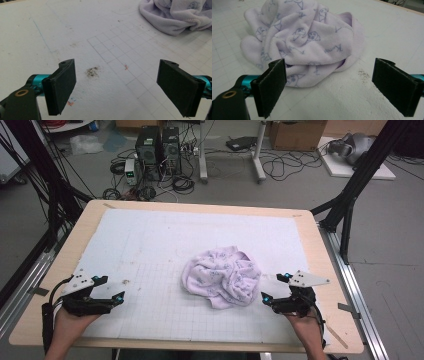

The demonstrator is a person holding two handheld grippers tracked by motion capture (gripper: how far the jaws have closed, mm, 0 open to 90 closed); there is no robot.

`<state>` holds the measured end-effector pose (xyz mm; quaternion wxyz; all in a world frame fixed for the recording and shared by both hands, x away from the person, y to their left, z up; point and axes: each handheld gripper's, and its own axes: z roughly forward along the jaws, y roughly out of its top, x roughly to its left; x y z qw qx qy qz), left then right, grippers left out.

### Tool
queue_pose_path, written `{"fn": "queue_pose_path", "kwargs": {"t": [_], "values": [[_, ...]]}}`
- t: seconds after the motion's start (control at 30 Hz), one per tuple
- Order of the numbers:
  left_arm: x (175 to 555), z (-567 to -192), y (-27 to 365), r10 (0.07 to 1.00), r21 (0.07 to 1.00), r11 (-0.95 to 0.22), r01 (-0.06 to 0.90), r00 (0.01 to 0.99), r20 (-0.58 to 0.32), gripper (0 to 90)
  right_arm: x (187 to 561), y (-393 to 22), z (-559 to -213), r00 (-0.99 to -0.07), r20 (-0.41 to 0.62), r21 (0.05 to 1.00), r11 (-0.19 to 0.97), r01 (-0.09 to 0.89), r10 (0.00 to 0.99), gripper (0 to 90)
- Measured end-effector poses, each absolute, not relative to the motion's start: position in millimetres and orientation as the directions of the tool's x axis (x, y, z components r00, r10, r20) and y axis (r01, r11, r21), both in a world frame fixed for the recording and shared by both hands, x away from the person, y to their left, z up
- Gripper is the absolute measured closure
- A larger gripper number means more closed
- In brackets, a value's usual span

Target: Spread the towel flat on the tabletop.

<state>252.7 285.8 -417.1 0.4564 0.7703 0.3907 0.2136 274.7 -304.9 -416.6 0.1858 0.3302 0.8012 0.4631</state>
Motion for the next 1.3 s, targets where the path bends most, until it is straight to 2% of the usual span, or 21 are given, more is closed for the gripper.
{"fn": "queue_pose_path", "kwargs": {"t": [0.93,1.13,1.3], "values": [[252,-418,281,0.793,0.870,-0.282,0.404,0.608,-0.025,16.3,272,-299,-413,-0.738,0.011,0.877,0.349,0.331,0.675,11.5],[251,-419,281,0.795,0.872,-0.273,0.407,0.605,-0.033,16.3,277,-295,-404,-0.744,0.036,0.890,0.316,0.327,0.667,11.6],[251,-419,281,0.799,0.874,-0.264,0.409,0.600,-0.040,16.3,286,-285,-392,-0.764,0.031,0.888,0.333,0.317,0.644,11.6]]}}
